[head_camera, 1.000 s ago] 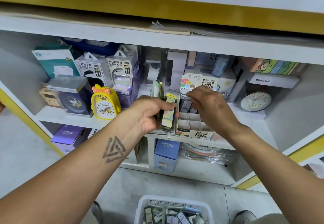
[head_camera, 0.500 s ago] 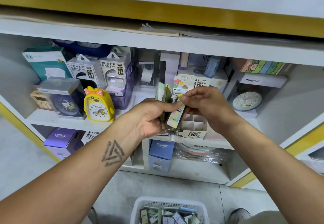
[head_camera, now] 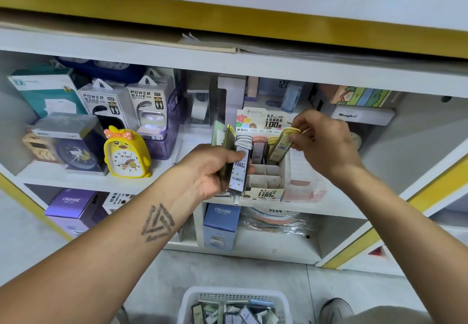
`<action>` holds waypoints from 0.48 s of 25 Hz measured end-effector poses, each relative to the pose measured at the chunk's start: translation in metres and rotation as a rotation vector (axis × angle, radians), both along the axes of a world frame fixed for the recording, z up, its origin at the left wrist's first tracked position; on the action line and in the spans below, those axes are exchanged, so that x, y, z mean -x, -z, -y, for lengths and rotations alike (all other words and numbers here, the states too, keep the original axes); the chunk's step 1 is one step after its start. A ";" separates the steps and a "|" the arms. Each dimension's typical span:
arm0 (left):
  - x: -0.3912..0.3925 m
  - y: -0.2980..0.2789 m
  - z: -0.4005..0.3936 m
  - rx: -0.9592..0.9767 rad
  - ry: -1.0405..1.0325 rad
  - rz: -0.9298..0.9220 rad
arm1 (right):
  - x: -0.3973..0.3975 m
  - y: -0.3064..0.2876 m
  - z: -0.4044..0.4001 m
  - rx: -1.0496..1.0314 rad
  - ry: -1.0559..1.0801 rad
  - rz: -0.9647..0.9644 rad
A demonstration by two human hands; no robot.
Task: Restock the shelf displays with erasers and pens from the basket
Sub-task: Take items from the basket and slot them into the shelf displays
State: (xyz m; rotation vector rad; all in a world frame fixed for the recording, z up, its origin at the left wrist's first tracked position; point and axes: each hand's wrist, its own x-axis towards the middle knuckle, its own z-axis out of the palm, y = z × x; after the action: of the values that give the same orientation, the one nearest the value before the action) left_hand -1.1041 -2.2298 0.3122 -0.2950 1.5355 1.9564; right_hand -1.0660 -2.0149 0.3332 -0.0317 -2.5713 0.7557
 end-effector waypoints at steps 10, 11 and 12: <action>-0.008 -0.003 -0.009 -0.029 0.073 -0.051 | 0.007 0.023 0.011 -0.328 -0.044 0.047; -0.009 -0.004 -0.009 -0.028 0.069 -0.064 | 0.008 0.020 0.016 -0.185 -0.049 0.043; -0.009 -0.004 -0.009 -0.026 0.065 -0.076 | 0.008 0.016 0.021 0.013 -0.065 0.084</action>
State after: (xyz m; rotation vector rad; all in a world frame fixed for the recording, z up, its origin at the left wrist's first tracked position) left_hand -1.0950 -2.2212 0.3163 -0.1599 1.5461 1.9553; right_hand -1.0741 -2.0358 0.3169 0.0160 -2.6579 0.8111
